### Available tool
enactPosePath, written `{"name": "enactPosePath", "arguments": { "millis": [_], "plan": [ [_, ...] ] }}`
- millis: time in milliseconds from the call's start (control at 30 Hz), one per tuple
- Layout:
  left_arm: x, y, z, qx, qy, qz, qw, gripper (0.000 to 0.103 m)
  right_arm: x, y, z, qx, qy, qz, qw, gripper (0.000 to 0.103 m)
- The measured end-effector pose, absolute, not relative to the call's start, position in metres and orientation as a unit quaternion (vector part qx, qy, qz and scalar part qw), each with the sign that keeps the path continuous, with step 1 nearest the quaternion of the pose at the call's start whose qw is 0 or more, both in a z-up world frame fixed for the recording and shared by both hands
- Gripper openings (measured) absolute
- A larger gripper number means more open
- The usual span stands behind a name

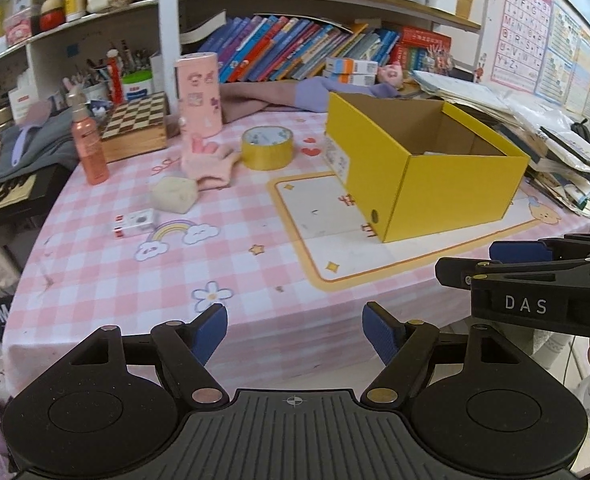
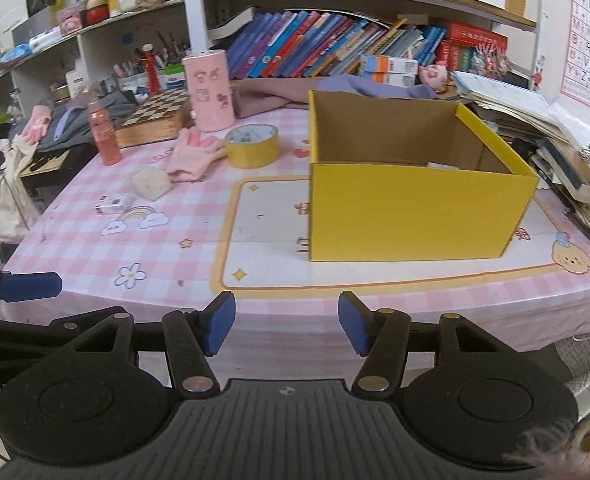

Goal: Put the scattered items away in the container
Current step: 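Withdraw both tools from the box toward the remaining items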

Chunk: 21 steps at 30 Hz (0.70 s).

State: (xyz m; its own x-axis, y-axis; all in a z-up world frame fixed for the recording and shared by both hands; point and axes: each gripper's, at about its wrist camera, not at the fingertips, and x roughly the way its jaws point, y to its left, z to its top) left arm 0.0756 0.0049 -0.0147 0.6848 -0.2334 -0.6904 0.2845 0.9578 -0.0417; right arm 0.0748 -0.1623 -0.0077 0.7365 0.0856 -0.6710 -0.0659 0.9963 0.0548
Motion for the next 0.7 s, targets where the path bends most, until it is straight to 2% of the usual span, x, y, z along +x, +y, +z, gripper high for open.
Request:
{"name": "enactPosePath", "arguments": {
  "millis": [700],
  "plan": [
    [0.076, 0.066, -0.014, 0.0, 0.37, -0.052, 0.927, 0.077, 0.103, -0.096, -0.007, -0.026, 0.358, 0.134, 0.924, 0.063]
  ]
}}
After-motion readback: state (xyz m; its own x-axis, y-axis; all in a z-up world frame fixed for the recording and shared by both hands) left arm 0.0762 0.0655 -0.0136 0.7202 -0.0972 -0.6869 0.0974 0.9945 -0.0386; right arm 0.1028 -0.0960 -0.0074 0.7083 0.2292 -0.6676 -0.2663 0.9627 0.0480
